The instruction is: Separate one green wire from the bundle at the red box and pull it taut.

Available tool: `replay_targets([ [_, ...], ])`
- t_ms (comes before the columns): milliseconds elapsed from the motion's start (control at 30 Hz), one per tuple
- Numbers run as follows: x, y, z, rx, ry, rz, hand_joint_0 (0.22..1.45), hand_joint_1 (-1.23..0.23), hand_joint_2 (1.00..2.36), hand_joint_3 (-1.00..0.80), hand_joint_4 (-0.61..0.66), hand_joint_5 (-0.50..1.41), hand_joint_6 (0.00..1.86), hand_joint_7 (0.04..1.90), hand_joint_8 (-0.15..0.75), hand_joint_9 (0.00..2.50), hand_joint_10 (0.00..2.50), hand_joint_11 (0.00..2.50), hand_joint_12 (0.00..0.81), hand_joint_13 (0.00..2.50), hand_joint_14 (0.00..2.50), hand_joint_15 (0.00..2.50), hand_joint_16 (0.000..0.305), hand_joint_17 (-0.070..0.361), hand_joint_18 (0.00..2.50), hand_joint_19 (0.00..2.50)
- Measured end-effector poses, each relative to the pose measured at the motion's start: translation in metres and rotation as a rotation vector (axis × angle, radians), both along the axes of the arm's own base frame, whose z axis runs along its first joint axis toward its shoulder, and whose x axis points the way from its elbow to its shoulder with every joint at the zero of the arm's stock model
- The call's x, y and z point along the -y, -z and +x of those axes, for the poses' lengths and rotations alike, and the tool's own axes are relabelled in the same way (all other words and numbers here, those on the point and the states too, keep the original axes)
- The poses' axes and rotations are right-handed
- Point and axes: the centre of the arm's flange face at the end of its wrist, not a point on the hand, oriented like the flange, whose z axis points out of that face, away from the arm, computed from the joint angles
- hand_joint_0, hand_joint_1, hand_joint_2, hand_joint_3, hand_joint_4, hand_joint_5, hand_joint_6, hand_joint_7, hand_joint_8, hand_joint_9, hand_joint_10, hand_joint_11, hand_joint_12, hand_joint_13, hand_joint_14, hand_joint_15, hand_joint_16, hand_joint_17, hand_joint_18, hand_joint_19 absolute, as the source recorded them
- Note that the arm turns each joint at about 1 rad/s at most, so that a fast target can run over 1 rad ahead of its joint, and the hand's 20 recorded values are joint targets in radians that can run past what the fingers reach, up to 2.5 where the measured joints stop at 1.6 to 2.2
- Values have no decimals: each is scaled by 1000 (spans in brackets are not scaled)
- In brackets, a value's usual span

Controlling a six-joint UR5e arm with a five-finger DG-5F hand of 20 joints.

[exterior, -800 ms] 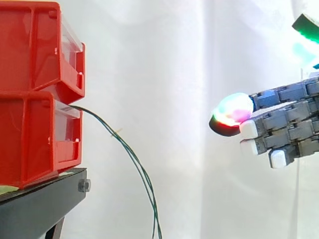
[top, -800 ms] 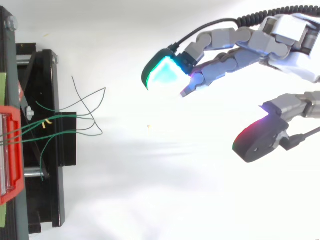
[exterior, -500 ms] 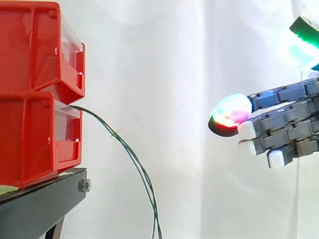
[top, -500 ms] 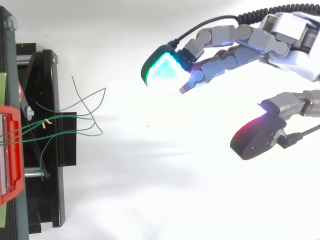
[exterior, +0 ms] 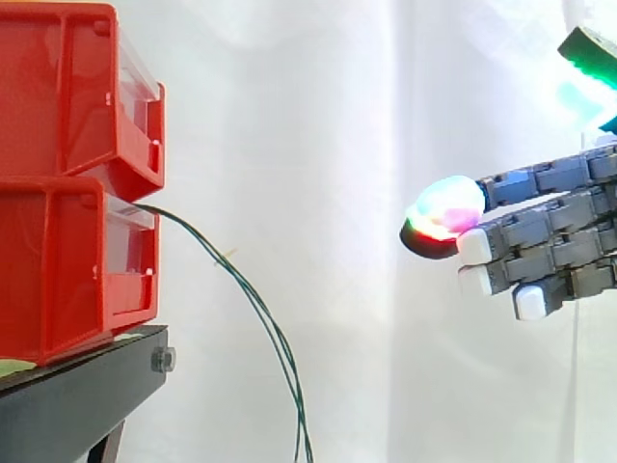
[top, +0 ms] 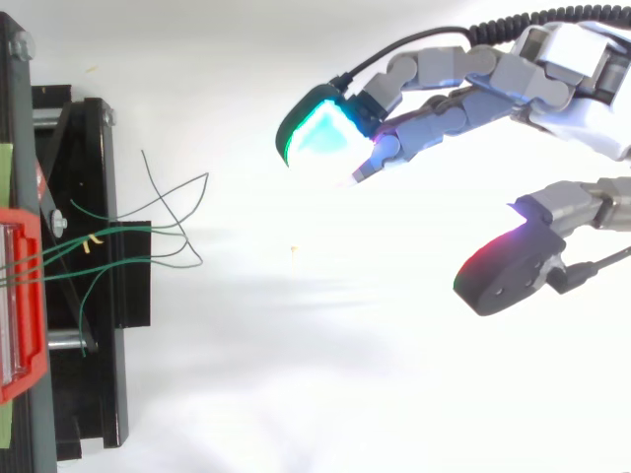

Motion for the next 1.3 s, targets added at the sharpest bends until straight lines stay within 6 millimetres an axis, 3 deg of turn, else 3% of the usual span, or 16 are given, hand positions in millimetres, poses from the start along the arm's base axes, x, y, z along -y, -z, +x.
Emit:
replay_targets([
  [1000, -3, -2, 4, 5, 23, -9, 526, -589, 1000, -500, 230, -202, 502, 705, 270, 743, 11, 246, 355, 706, 9, 243, 51, 115, 629, 630],
  [1300, -2, 32, 41, -33, -3, 62, 526, -589, 1000, -500, 237, -200, 502, 707, 271, 743, 9, 246, 355, 706, 9, 240, 51, 115, 626, 631],
])
